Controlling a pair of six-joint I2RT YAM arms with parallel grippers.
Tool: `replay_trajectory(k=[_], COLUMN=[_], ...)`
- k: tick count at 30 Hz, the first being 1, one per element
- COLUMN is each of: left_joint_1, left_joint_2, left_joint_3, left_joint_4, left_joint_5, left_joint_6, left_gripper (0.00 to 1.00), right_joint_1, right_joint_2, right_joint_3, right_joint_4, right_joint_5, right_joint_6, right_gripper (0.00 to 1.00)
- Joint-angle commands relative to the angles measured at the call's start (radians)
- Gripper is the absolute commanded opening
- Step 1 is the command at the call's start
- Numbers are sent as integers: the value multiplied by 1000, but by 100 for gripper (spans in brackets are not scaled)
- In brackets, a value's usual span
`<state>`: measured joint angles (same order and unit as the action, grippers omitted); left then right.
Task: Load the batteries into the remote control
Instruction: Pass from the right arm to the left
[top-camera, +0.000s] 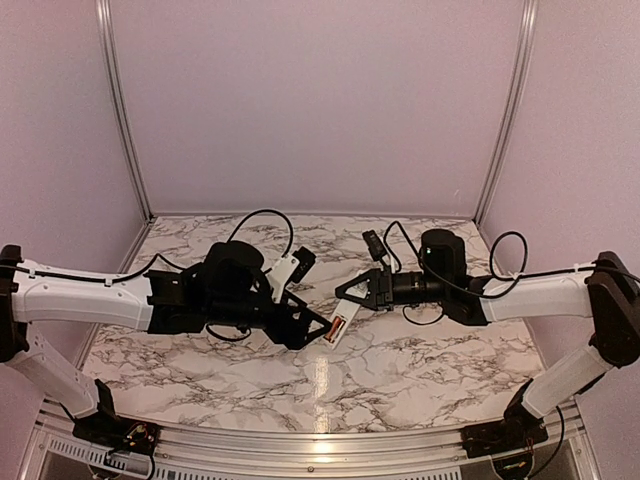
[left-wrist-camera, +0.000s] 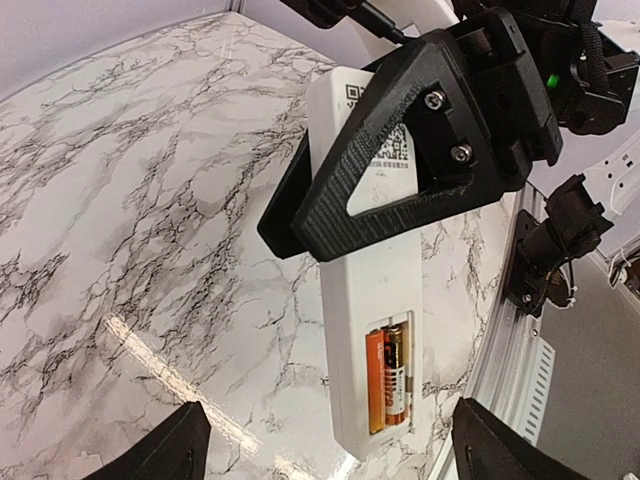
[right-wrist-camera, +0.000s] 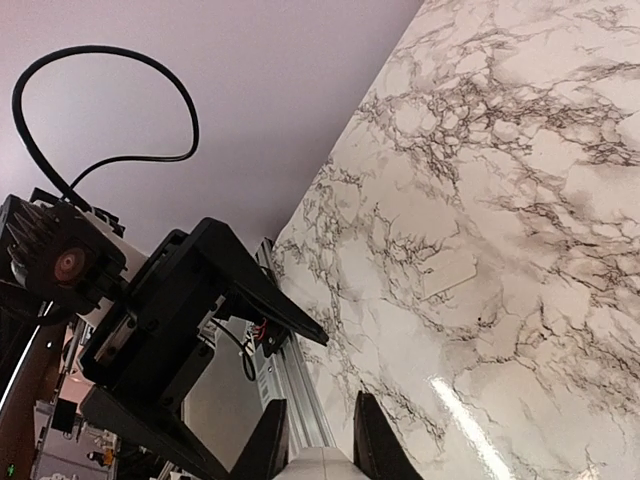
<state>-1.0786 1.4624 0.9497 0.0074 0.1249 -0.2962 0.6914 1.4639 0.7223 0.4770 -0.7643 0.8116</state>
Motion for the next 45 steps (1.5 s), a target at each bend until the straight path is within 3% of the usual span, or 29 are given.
replay_trajectory(k=[1, 9, 16, 21, 24, 26, 31, 38, 45], left_joint_1=[-45, -127, -137, -141, -141, -140, -139, -104, -66], left_joint_2=[30, 178, 268, 311, 325, 325, 308, 286, 356], left_joint_3=[44, 203, 298, 337, 350, 351, 341, 278, 286], left_joint_4=[-20, -136, -218, -242, -248, -252, -284, -362, -464], left_joint_5=[-156, -324, -430, -442, -442, -445, -402, -226, -172], left_joint_6=[-20, -12, -1, 12, 23, 28, 77, 162, 225], left_gripper=[88, 87, 78, 65, 52, 43, 26, 22, 22], right_joint_1=[-5, 2, 21, 26, 26, 26, 7, -102, -201], right_joint_2=[-17, -9, 1, 1, 1, 0, -9, -79, -186], right_joint_3=[-14, -18, -16, -20, -21, -21, -20, -32, -50], right_joint_4=[-21, -3, 9, 12, 9, -1, -33, -135, -271], right_joint_5=[82, 116, 115, 115, 114, 113, 110, 94, 119], right_joint_6=[28, 66, 83, 87, 89, 85, 75, -2, -129], right_gripper=[0, 0, 0, 0, 1, 5, 37, 48, 64])
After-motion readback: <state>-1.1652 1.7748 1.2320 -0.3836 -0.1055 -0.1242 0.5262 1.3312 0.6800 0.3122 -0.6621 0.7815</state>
